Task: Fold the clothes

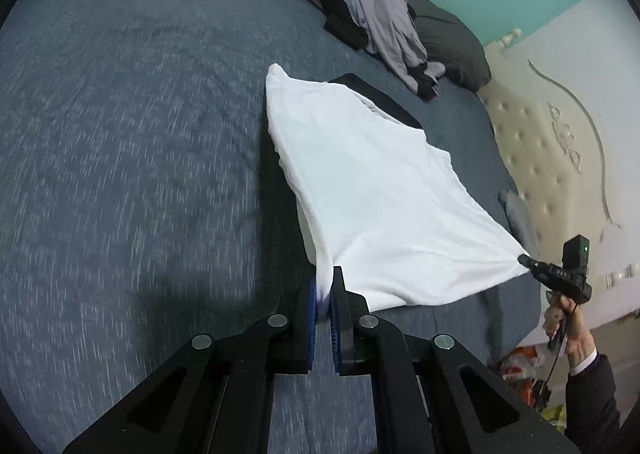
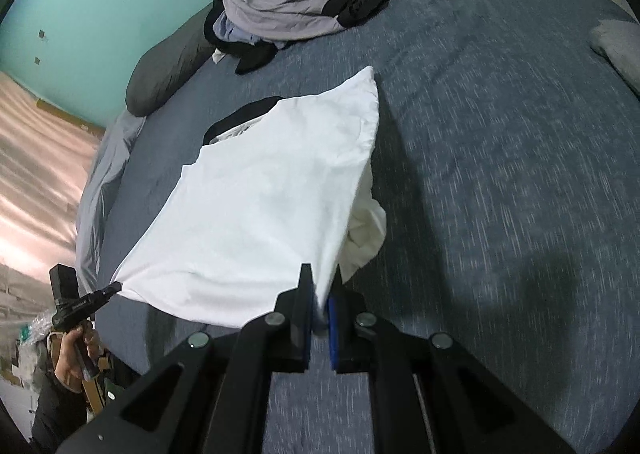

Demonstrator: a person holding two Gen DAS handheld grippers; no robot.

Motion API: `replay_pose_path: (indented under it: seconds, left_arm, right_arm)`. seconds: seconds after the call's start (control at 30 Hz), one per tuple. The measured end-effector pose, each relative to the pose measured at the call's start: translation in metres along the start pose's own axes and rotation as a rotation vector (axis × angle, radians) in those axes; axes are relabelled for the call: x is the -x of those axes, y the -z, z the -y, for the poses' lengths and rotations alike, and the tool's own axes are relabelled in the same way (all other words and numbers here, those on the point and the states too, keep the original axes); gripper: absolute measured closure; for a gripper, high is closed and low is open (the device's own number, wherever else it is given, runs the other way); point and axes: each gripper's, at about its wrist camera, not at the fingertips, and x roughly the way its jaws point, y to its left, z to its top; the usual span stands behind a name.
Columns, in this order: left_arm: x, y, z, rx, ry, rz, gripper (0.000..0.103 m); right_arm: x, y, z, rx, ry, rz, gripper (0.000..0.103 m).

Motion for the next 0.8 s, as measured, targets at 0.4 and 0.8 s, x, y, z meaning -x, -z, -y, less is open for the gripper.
replay_pose_path:
  seconds: [0.4,0.8]
  left_arm:
    - [-0.01,0.036,-0.008,0.009,-0.025,-0.043,0.097]
    - [-0.037,0.047,-0.028,0.053,-0.057,-0.139,0.097]
  right_arm:
    - [-0.002,0.053,0.02,-0.03,0.021,-0.033,0.097]
    - [-0.038,0.065,0.044,-0.072,0.052,-0.104,0.097]
